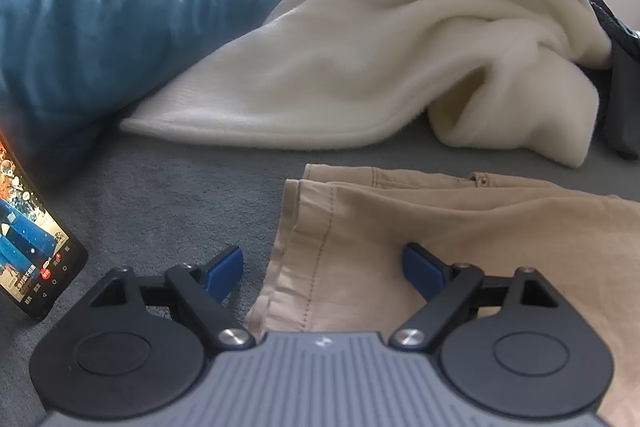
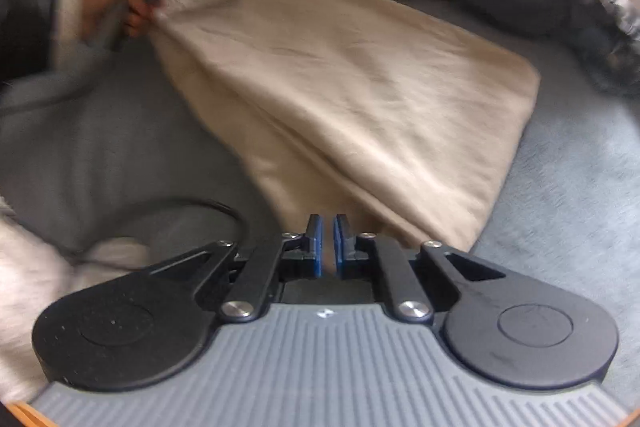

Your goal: Fold clothes

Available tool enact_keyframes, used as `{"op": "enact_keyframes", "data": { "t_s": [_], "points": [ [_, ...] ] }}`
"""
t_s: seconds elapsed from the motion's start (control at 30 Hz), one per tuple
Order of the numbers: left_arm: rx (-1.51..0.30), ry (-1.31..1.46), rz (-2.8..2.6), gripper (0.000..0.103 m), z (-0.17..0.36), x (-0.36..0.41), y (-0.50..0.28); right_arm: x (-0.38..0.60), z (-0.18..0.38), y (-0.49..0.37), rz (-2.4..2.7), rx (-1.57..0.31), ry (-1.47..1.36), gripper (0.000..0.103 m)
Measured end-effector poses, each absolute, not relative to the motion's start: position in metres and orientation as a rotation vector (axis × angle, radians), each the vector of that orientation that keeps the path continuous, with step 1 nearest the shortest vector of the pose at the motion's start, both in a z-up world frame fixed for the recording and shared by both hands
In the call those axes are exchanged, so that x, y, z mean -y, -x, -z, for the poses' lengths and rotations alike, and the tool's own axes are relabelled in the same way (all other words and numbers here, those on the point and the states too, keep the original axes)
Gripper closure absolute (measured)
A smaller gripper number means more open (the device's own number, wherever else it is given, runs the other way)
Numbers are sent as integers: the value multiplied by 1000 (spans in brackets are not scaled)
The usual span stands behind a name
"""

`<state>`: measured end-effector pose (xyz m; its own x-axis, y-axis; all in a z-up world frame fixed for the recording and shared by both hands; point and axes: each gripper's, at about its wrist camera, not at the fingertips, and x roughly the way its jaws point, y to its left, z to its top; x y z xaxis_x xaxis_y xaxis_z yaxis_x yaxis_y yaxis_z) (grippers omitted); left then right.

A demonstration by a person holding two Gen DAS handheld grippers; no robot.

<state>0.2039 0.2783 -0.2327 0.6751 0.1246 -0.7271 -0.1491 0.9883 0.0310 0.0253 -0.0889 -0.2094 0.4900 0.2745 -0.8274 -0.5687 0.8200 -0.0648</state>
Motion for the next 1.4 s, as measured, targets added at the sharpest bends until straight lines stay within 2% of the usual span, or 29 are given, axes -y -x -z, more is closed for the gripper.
{"op": "enact_keyframes", "data": {
  "t_s": [0.07,0.3,0.57,0.63,0.9,1.1,1.17,1.23,1.4],
  "points": [
    [-815,31,-149,14,233,-279,-204,91,221,-28,-402,-951,437,103],
    [-814,30,-148,12,233,-280,-203,111,214,-19,-313,-1025,422,103],
    [-812,26,-154,12,234,-279,-202,132,153,-27,-386,-904,211,100],
    [-814,26,-153,12,234,-279,-203,129,154,-37,-376,-877,187,100],
    [-808,38,-139,11,235,-284,-203,135,194,-58,-375,-1028,208,99],
    [-800,45,-128,14,231,-285,-200,134,174,-53,-456,-915,136,98],
    [-774,25,-110,18,222,-284,-192,128,205,-53,-470,-1024,181,97],
    [-725,-15,-83,20,208,-282,-179,130,218,-47,-497,-1037,199,97],
    [-596,-170,51,15,175,-253,-140,144,169,-59,-504,-959,94,95]
  ]
}}
